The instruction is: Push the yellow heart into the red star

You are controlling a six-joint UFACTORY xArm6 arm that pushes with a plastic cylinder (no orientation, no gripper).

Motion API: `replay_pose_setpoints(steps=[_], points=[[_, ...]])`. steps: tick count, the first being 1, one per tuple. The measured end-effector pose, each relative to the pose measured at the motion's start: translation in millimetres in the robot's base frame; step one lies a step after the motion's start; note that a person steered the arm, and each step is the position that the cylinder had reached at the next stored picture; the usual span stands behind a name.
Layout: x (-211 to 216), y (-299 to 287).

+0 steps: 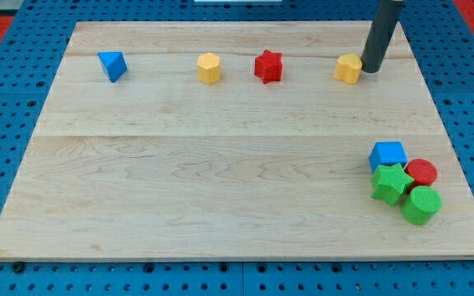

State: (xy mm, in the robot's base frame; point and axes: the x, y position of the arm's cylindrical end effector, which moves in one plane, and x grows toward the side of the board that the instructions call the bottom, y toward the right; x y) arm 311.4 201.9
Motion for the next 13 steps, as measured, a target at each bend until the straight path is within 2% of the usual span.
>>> replay_pose_setpoints(steps=[7,12,13], points=[[0,-19],[0,-91],[7,-91]])
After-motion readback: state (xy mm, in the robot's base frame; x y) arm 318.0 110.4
